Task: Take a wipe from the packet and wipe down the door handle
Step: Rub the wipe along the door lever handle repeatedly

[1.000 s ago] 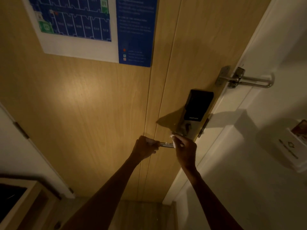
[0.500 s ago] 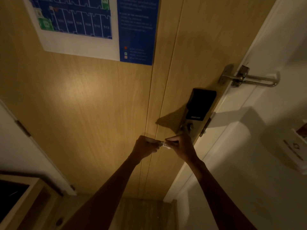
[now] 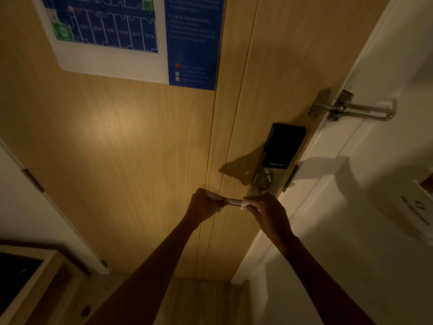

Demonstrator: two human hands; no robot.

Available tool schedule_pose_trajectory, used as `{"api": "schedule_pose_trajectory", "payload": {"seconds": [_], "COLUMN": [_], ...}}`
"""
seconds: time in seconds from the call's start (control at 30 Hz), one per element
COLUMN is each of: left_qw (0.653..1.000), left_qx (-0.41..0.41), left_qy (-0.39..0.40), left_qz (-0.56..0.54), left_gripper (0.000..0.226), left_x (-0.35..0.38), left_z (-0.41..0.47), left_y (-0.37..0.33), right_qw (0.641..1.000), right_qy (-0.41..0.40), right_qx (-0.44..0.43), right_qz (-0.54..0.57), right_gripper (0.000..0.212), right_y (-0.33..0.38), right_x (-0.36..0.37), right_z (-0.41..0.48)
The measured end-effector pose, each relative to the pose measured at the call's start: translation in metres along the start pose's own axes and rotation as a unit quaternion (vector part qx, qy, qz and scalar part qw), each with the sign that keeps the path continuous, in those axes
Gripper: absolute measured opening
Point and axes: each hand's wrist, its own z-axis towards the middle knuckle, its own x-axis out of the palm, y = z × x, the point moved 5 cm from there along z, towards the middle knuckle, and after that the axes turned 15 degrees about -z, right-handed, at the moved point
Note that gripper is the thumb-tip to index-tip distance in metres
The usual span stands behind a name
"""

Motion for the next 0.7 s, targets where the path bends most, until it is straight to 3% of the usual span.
{"api": "schedule_pose_trajectory", "payload": {"seconds": [0.17,0.33,0.5,0.7], "left_qw": [0.999,0.998,1.0,0.998], "left_qx": [0.022,0.039,0.0,-0.028], "left_qy": [-0.007,-0.028,-0.011,0.036], "left_qz": [0.023,0.045,0.021,0.034], "left_gripper": [0.012,0.01,0.01,0.019], "left_x": [-0.001,-0.001,-0.003,-0.001], "left_z": [-0.001,0.0,0.004,0.009], "left_y": [-0.002,-0.005,-0.004,-0.005], "right_qw": [0.999,0.999,0.998,0.997], "right_qy": [0.006,-0.018,-0.004,-0.002], "right_qx": [-0.046,-0.026,-0.058,-0.073], "right_qz": [0.0,-0.006,-0.021,-0.017], "right_gripper": [0.015,0.013,0.02,0.021], "right_y": [0.032,0.007,0.034,0.017], "right_x": [0.009,-0.002,0.014,0.013], "right_z": [0.016,0.003,0.013,0.012]}}
